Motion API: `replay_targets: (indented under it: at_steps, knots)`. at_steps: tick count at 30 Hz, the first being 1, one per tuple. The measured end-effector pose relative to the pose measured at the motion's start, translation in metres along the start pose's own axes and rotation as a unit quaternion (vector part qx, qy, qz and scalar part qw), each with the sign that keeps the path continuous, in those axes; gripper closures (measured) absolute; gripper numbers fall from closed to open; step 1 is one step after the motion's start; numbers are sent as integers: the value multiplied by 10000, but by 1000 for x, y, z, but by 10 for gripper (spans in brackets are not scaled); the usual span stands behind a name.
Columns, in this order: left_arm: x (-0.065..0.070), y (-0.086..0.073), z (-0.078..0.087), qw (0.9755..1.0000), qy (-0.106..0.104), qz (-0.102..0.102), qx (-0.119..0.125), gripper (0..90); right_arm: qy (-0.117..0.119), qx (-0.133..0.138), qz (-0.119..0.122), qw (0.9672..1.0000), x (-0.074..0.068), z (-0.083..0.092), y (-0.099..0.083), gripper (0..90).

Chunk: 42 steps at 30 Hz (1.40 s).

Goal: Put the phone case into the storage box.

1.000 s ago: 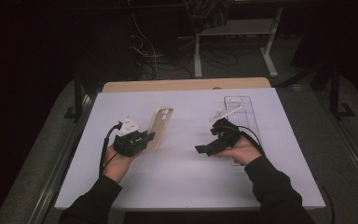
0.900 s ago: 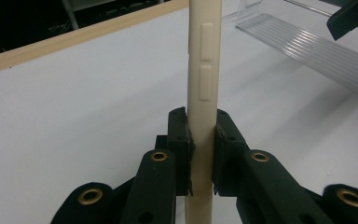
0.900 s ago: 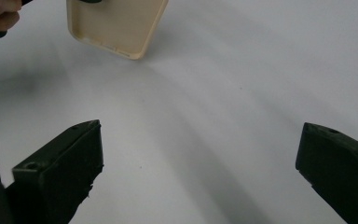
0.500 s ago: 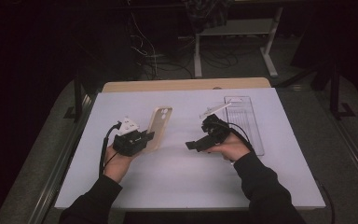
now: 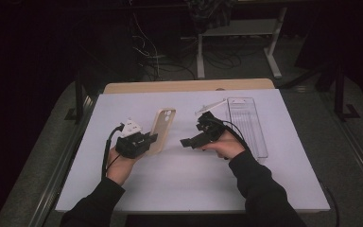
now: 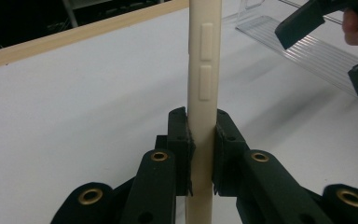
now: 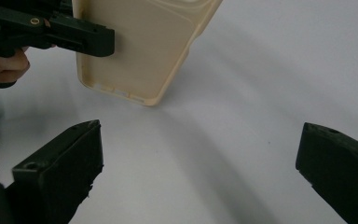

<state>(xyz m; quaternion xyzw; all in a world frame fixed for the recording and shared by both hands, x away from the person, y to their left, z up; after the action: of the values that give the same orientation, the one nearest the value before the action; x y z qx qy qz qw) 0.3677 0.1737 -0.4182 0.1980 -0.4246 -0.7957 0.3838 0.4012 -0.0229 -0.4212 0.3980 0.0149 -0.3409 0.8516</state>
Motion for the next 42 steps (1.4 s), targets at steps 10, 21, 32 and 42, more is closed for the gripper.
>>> replay_targets:
  at_steps: [10, 21, 32, 42]
  knots:
    - [3, 1, -2, 9999, 27, 103, 76, 798, 119, 122, 41, 9998, 0, -7, 1, 0]
    - [12, 2, -5, 9999, 83, 74, 50, 798, 235, 372, -9, 9990, -3, -7, 5, 0]
    - [15, 3, -7, 9994, 195, 263, 84, 799, 189, 687, -81, 9974, -3, -7, 9, 0]
    - [26, 6, -10, 9995, 161, 222, 149, 798, 289, 826, -139, 9961, -6, -7, 12, 0]
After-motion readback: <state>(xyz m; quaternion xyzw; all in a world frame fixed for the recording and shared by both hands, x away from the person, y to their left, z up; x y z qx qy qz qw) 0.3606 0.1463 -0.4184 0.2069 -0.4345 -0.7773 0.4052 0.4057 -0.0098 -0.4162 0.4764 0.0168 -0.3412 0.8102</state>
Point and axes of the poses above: each handheld gripper's, and its own axes: z roughly backward along the jaws, y roughly out of its top, x roughly to its right, the point moved 6 cm from there along -z, roughly forward along the jaws, and after that the axes turned 3 degrees about -x, right-handed, at the moved point
